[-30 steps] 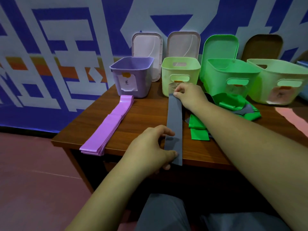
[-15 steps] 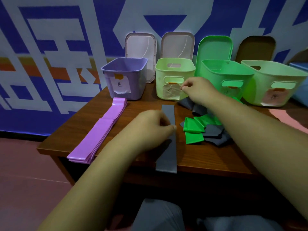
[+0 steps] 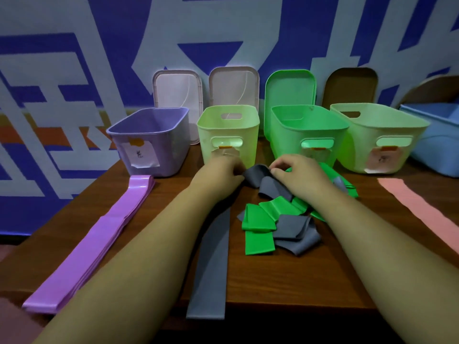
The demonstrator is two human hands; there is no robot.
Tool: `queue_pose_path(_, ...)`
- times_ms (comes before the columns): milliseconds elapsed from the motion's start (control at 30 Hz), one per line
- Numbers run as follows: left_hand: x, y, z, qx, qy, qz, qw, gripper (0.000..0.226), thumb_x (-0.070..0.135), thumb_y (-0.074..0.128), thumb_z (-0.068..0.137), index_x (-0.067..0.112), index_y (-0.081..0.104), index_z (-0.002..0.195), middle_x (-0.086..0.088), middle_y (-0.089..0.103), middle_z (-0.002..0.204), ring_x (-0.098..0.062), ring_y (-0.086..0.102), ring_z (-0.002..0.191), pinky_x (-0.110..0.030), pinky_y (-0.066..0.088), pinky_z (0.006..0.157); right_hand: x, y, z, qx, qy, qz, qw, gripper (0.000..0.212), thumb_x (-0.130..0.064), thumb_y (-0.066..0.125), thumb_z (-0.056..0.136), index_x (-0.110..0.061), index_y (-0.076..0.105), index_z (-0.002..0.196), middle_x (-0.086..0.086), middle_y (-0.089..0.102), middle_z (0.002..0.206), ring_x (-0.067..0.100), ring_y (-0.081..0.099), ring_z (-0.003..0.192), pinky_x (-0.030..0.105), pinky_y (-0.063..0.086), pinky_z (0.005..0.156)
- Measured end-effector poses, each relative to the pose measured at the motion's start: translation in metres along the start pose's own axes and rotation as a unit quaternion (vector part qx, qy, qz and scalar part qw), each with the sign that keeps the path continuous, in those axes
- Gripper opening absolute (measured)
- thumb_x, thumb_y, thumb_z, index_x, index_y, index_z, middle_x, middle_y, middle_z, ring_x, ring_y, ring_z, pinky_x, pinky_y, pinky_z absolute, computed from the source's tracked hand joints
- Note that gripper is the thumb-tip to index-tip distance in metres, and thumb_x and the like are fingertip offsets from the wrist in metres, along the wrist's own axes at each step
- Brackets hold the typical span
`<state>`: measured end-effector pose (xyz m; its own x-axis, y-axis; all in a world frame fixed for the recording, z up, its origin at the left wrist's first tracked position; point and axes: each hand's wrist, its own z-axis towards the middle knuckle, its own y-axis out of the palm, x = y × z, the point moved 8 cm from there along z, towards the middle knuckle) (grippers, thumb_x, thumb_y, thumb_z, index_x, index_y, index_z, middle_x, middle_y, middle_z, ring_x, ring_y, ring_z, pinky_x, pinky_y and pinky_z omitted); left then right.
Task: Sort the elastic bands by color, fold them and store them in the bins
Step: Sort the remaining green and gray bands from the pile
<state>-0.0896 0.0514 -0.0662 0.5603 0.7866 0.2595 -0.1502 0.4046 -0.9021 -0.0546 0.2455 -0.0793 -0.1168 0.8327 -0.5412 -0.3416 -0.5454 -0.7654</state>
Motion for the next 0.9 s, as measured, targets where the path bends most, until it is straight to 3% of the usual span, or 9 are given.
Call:
queue_pose_path(167,-0.001,-0.004,0.011,0.031,0.028,-0.047,0.998,0.014,0.025,0.078,0.090,0.024,0.080,0.104,0.003,0.069,0.102,-0.018,0.062,0.097,-0.038,0.053,0.086,0.009,0.001,0.008,-0.004,0.010,0.048,0.999,0.012,-0.029,0.072,0.099,-0.032,0.073,0.111,-0.013,0.069,0.098,0.011,0.064,0.091,0.028,0.045,0.072)
queue_pose_path(267,0.005,-0.009,0.011,0.062,0.041,-0.043,0.996,0.017,0.028,0.076,0.090,0.032,0.078,0.107,0.006,0.070,0.099,-0.017,0.063,0.093,-0.042,0.057,0.083,0.008,0.001,0.011,-0.004,-0.006,0.042,0.999,0.022,-0.030,0.070,0.101,-0.033,0.073,0.123,-0.011,0.065,0.098,0.006,0.059,0.086,0.020,0.040,0.067)
queue_pose_path(433,0.008,-0.013,0.007,0.094,0.072,-0.035,0.992,0.024,0.022,0.073,0.088,0.036,0.080,0.106,0.006,0.067,0.097,-0.020,0.063,0.091,-0.045,0.059,0.077,0.006,-0.001,0.010,0.005,-0.009,0.014,1.000,0.016,-0.028,0.066,0.103,-0.033,0.078,0.112,-0.010,0.056,0.098,0.015,0.056,0.093,0.029,0.036,0.076)
queue_pose_path(633,0.001,-0.015,0.003,0.103,0.046,-0.046,0.993,0.030,0.024,0.076,0.093,0.038,0.076,0.120,0.010,0.072,0.102,-0.014,0.065,0.090,-0.043,0.060,0.081,0.005,-0.010,0.002,0.021,0.003,0.028,0.999,0.014,-0.036,0.065,0.104,-0.033,0.078,0.101,-0.007,0.051,0.098,0.017,0.052,0.093,0.032,0.034,0.070)
queue_pose_path(733,0.004,-0.017,0.001,0.106,0.079,-0.044,0.990,0.028,0.016,0.076,0.091,0.034,0.082,0.111,0.008,0.073,0.102,-0.015,0.064,0.090,-0.044,0.059,0.082,0.005,-0.012,-0.003,0.027,0.008,0.031,0.999,0.015,-0.037,0.064,0.103,-0.033,0.078,0.099,-0.003,0.052,0.103,0.016,0.052,0.095,0.031,0.037,0.070)
queue_pose_path(900,0.012,-0.013,-0.004,0.094,0.134,-0.039,0.986,0.030,0.013,0.074,0.093,0.030,0.082,0.116,0.003,0.072,0.106,-0.019,0.065,0.098,-0.045,0.058,0.087,0.007,-0.012,-0.007,0.025,0.025,0.034,0.999,0.016,-0.033,0.063,0.103,-0.028,0.075,0.093,-0.003,0.051,0.103,0.017,0.054,0.095,0.031,0.037,0.071)
